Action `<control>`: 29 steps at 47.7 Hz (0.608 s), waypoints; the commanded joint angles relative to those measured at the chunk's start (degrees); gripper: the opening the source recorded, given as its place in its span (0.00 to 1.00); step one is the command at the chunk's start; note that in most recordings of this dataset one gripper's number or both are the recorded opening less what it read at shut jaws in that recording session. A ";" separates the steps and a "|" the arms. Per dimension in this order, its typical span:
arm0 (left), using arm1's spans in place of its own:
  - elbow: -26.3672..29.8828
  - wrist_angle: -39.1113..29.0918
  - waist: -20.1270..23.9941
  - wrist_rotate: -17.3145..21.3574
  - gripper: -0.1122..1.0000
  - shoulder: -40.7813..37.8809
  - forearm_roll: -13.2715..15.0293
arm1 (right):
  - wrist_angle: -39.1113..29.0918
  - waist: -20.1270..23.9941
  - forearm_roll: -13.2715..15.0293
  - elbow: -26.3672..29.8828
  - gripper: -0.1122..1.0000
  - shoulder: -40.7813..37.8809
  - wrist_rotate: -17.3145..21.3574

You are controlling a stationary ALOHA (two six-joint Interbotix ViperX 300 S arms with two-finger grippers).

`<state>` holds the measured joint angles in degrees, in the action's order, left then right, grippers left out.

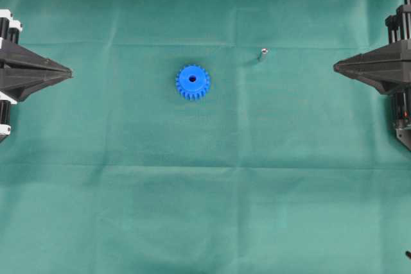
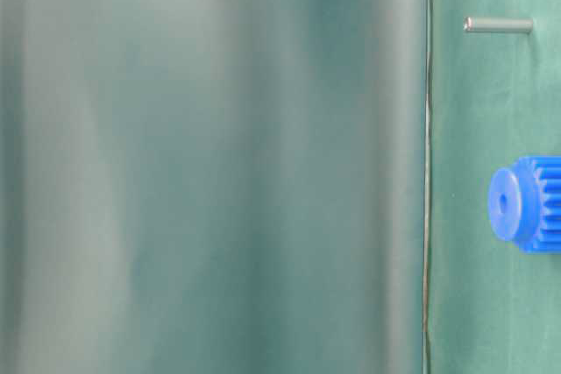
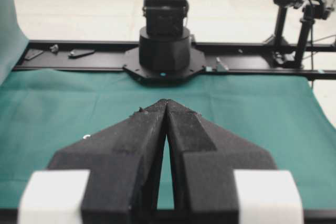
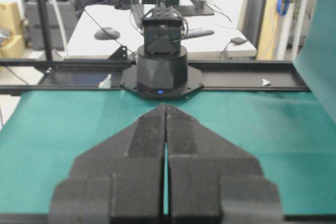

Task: Insert the shaft placed at a random location into the center hole of the small gear at another random location.
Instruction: 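Move the right gripper toward the grey metal shaft beside the gear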

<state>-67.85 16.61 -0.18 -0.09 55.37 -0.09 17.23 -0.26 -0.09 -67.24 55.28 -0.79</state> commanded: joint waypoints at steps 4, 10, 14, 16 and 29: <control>2.11 -1.49 0.00 -0.18 0.10 -0.09 -0.70 | -0.26 -0.62 0.44 1.32 0.11 -0.62 -0.35; 2.20 -1.76 0.00 -0.26 0.10 -0.09 -0.70 | -0.26 -1.05 0.44 1.49 0.11 -1.93 -1.23; 2.20 -1.67 0.00 -0.26 0.10 0.00 -0.70 | -0.26 -2.02 0.53 1.41 0.11 -2.81 -1.49; 2.20 -1.76 0.00 -0.26 0.10 0.00 -0.70 | -0.26 -2.81 0.53 1.32 0.11 -3.34 -1.67; 2.20 -1.58 0.00 -0.26 0.10 0.18 -0.70 | 0.26 -8.53 0.35 0.44 0.13 -10.99 -2.11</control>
<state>-67.06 14.68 -0.18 -0.26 55.72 -0.62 16.79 -7.65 0.26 -67.32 46.76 -2.02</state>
